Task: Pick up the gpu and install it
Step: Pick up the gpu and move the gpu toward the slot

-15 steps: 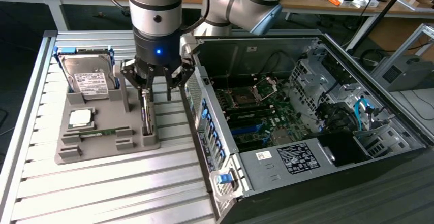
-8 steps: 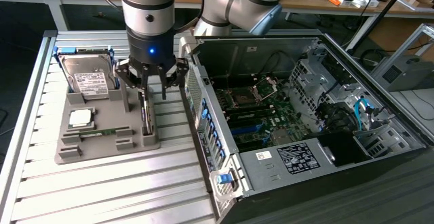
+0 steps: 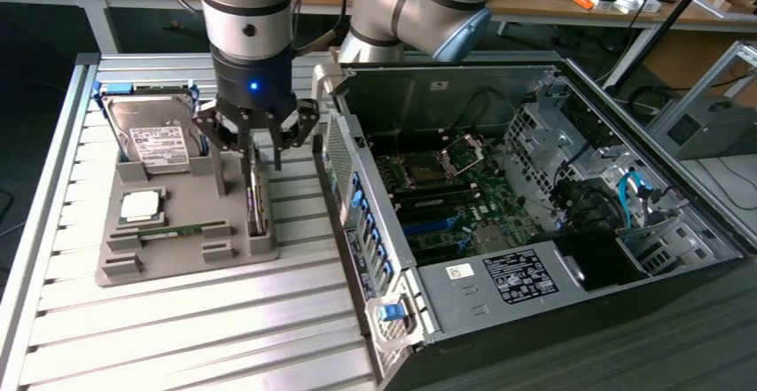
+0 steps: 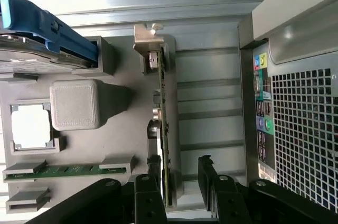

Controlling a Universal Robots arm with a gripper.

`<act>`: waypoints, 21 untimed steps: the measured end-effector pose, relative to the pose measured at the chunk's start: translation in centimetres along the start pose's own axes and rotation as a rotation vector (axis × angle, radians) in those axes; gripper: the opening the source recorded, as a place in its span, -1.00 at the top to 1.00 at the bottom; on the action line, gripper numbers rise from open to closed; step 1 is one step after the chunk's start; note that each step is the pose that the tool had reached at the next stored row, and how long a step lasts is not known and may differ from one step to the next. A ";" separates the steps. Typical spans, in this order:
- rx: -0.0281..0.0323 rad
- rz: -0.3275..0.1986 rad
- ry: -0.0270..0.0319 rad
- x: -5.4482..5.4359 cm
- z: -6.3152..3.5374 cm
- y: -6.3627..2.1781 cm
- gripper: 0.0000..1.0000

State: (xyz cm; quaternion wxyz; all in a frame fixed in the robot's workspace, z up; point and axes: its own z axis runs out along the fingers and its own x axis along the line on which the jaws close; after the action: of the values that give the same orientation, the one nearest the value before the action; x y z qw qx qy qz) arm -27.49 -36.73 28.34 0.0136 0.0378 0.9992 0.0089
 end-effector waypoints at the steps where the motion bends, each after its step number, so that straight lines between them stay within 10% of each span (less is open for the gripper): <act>1: 0.0005 0.000 0.0001 0.1 0.06 0.08 0.16; 21: 0.0093 0.000 -0.0006 1.5 2.25 0.87 0.16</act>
State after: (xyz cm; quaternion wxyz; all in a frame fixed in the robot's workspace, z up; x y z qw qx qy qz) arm -28.85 -35.71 26.07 0.0137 0.0378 0.9992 0.0042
